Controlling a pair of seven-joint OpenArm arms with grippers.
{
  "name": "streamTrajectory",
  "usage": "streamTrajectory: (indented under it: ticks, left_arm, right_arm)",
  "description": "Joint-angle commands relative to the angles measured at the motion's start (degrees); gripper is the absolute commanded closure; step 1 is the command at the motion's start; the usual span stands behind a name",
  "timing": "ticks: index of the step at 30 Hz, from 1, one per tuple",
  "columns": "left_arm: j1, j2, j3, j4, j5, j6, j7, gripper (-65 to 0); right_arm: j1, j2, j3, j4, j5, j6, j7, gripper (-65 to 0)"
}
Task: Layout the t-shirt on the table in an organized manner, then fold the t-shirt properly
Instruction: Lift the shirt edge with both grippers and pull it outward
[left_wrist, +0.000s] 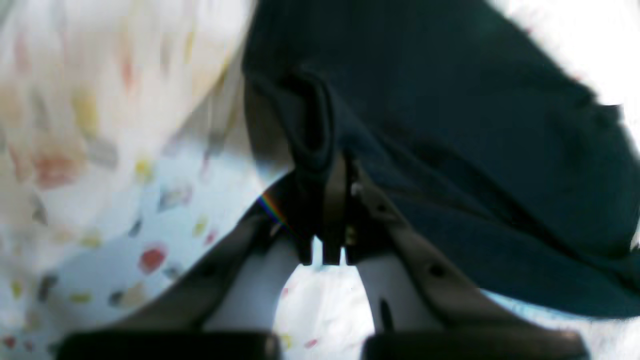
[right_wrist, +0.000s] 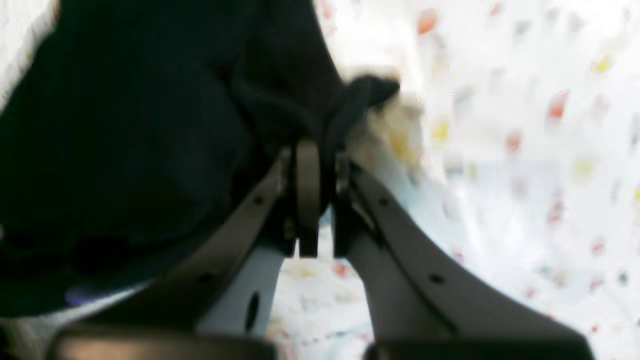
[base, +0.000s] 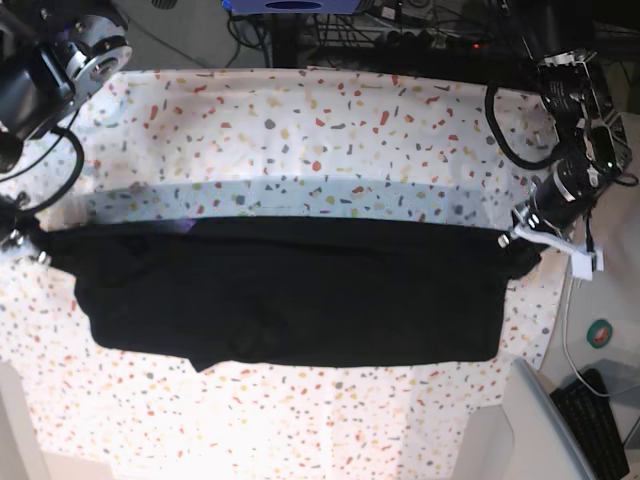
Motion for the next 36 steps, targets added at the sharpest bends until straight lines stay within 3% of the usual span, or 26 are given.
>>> streamTrajectory:
  ticks: [1, 3, 8, 12, 18, 23, 28, 32, 36]
  left_arm:
    - [-3.09, -0.95, -0.16, 3.18, -0.41, 1.21, -0.11, 0.0]
    - [-8.37, -0.86, -0.16, 5.38, -0.41, 2.00, 4.37, 0.0]
    - [-24.46, -0.86, 0.28, 5.55, 0.03, 2.09, 12.37, 0.0]
    - [-37.03, -0.86, 0.46, -0.95, 0.03, 2.18, 13.07, 0.0]
    - [-55.49, -0.60, 0.46, -19.50, 0.03, 2.18, 9.21, 0.0]
    - [-67.27, -0.60, 3.62, -30.14, -0.59, 2.18, 3.84, 0.0]
    - [-65.77, -0.07, 4.59, -25.30, -0.68, 2.18, 4.02, 0.0]
    - [-55.05, 0.19, 5.12, -18.01, -0.68, 2.18, 4.46, 0.0]
    - [-40.98, 0.63, 5.12, -13.26, -0.68, 2.18, 5.95, 0.0]
  right_arm:
    - [3.02, 2.48, -1.38, 2.39, 1.12, -2.31, 0.53, 0.0]
    - [7.07, 3.44, -4.63, 2.75, 1.12, -6.79, -0.96, 0.0]
    - [18.76, 7.14, -12.55, 0.28, 1.12, -13.91, -0.88, 0.0]
    - [29.39, 9.95, -17.12, -9.12, 1.12, -14.88, 3.17, 0.0]
    - [43.72, 15.31, -23.18, -25.65, 1.12, -14.88, 15.83, 0.0]
    - [53.66, 18.04, -26.35, -26.35, 1.12, -14.88, 16.00, 0.0]
    - [55.94, 20.50, -26.35, -21.87, 1.21, -14.79, 6.95, 0.0]
    - [46.10, 20.59, -23.89, -14.75, 1.21, -14.62, 1.67, 0.0]
    - [31.59, 18.92, -21.43, -10.53, 1.21, -14.53, 1.23, 0.0]
